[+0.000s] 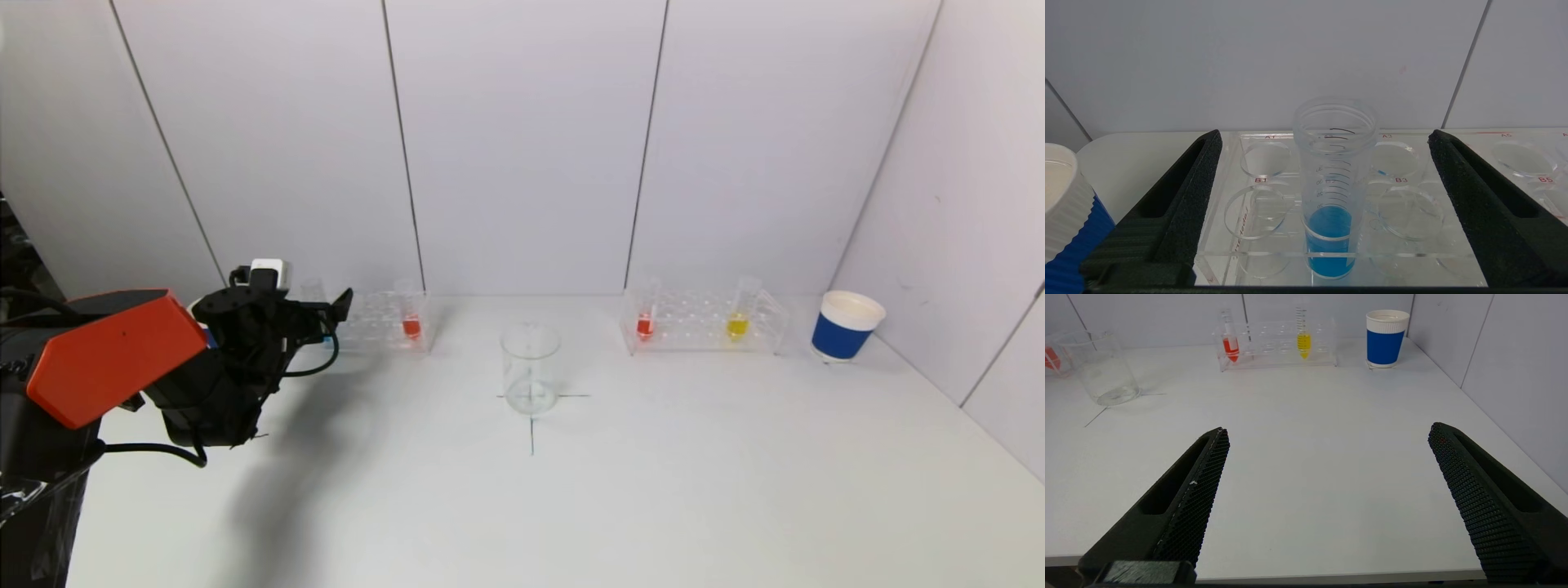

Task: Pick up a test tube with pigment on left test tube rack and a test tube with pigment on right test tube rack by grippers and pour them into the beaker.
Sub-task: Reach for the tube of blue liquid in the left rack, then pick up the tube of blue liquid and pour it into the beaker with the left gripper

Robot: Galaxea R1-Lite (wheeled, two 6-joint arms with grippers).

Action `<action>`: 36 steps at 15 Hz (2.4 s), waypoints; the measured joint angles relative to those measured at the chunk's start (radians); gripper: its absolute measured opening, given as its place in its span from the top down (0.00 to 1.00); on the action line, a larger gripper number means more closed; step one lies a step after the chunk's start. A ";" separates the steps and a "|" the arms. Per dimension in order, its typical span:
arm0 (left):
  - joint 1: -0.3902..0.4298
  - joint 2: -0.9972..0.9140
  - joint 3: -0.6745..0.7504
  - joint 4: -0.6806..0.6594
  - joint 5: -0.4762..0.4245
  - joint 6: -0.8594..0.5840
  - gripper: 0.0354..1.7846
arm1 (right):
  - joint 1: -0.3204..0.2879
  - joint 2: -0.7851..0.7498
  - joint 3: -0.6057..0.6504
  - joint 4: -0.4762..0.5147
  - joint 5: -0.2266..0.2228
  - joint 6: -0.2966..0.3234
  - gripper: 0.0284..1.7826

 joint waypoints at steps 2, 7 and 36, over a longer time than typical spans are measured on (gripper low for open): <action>0.000 0.001 0.000 0.000 0.000 0.000 0.01 | 0.000 0.000 0.000 0.000 0.000 0.000 0.01; 0.000 0.001 -0.001 0.000 0.000 0.000 0.01 | 0.000 0.000 0.000 0.000 0.000 0.000 0.01; 0.000 -0.064 -0.061 0.105 0.008 0.006 0.76 | 0.000 0.000 0.000 0.000 0.000 0.000 0.01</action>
